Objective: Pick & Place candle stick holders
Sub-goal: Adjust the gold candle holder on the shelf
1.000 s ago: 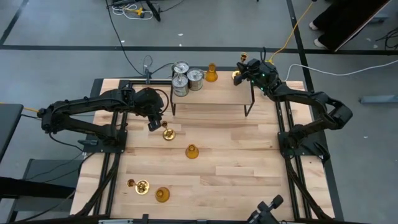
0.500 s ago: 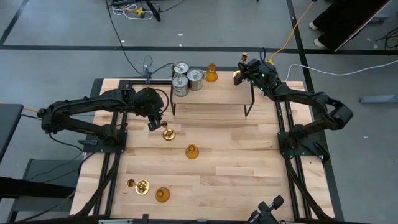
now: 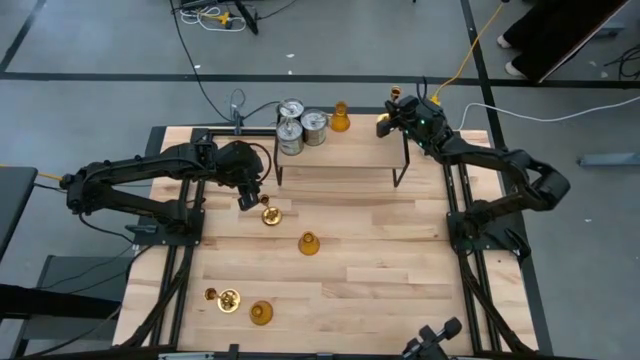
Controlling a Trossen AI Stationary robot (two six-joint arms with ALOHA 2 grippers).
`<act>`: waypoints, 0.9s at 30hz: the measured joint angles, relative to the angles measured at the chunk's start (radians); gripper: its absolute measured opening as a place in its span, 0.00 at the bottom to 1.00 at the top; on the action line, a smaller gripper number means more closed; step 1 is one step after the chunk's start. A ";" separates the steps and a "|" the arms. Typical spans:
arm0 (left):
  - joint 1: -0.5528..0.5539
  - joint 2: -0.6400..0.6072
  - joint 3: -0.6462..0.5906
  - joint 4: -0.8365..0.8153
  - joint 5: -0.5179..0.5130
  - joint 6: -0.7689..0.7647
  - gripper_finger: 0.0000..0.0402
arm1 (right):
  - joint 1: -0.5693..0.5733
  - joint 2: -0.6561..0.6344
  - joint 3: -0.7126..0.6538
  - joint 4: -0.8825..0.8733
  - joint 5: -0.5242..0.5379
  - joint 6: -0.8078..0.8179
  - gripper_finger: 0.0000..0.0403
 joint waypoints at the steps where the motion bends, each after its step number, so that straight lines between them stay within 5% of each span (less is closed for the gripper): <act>1: 0.000 0.000 0.000 0.000 0.000 0.000 0.24 | 0.004 -0.005 0.000 -0.004 0.017 -0.008 0.03; 18: 0.000 0.000 0.000 0.000 0.000 0.000 0.24 | 0.012 -0.028 0.000 -0.063 0.034 -0.009 0.03; 27: 0.000 0.000 0.000 0.000 0.000 0.000 0.24 | 0.012 -0.025 -0.004 -0.099 0.084 0.016 0.14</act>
